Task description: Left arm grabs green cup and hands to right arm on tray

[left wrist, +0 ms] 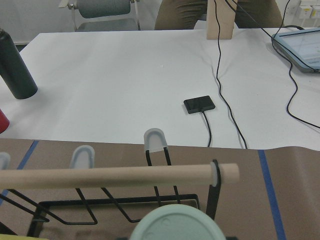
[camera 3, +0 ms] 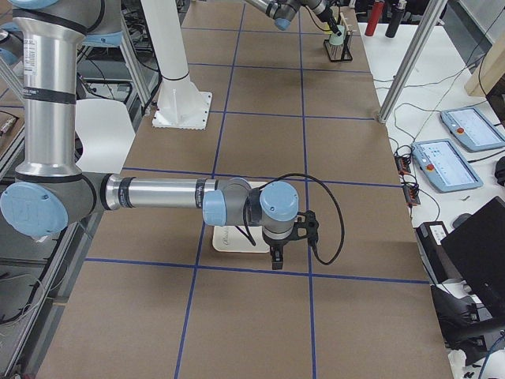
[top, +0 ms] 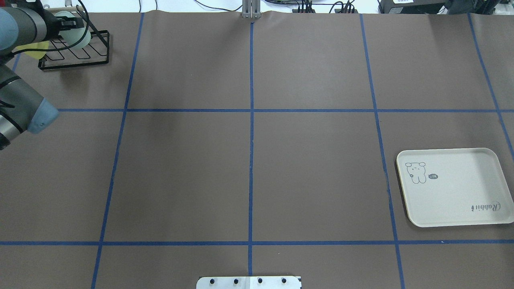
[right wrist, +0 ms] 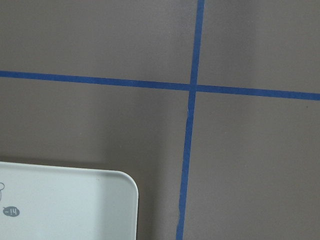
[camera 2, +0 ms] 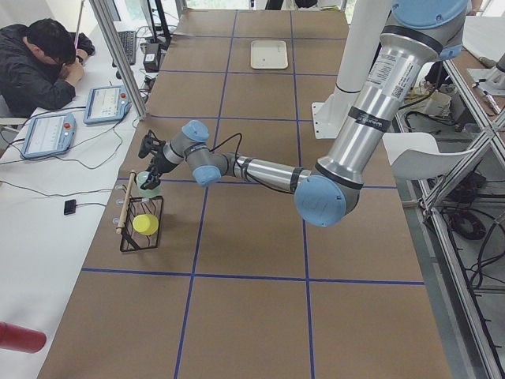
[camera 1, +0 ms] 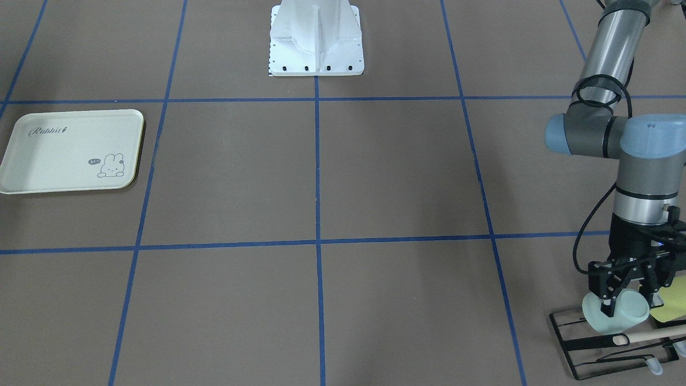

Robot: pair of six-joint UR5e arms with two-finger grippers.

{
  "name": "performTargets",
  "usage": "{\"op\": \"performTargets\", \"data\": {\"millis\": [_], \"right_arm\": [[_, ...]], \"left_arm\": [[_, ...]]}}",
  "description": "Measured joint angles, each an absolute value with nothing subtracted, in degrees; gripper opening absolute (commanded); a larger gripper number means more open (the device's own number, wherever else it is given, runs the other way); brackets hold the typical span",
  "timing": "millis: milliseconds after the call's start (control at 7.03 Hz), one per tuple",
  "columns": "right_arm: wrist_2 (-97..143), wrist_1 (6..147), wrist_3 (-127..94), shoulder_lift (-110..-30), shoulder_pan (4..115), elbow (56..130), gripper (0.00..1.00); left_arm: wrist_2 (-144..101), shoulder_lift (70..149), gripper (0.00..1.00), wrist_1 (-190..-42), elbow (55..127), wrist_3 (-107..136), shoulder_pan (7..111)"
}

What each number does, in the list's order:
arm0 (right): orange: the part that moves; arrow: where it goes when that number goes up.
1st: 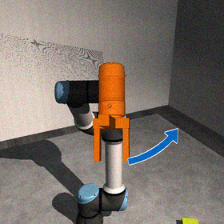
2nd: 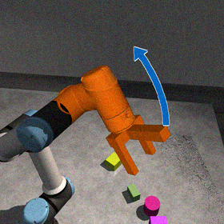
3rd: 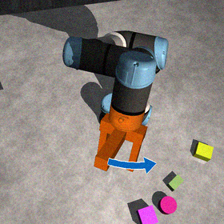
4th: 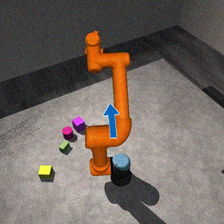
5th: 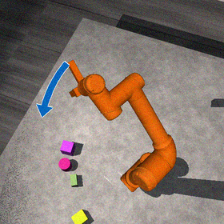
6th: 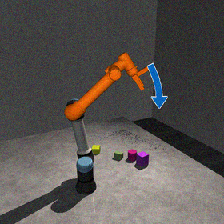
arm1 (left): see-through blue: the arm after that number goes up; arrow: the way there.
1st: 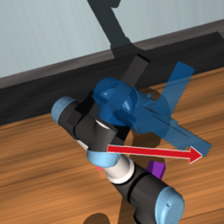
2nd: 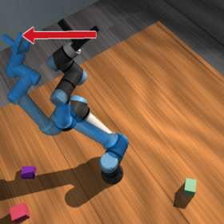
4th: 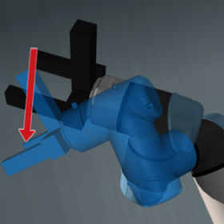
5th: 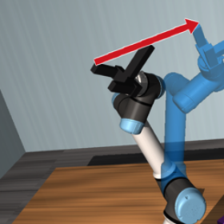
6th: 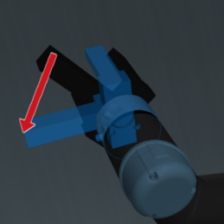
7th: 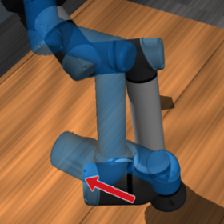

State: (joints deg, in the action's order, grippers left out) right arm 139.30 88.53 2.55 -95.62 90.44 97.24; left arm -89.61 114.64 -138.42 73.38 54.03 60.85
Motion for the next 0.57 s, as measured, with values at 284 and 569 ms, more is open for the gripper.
{"op": "performTargets", "data": {"millis": [284,569], "right_arm": [[139.4,88.6,2.5,-95.7,90.4,97.4,1.00],[139.3,88.6,2.5,-95.7,90.4,97.6,1.00]], "left_arm": [[-90.3,113.6,0.41,-138.0,75.9,54.0,62.4],[-91.2,111.5,0.38,-137.8,79.4,53.9,63.9]]}}
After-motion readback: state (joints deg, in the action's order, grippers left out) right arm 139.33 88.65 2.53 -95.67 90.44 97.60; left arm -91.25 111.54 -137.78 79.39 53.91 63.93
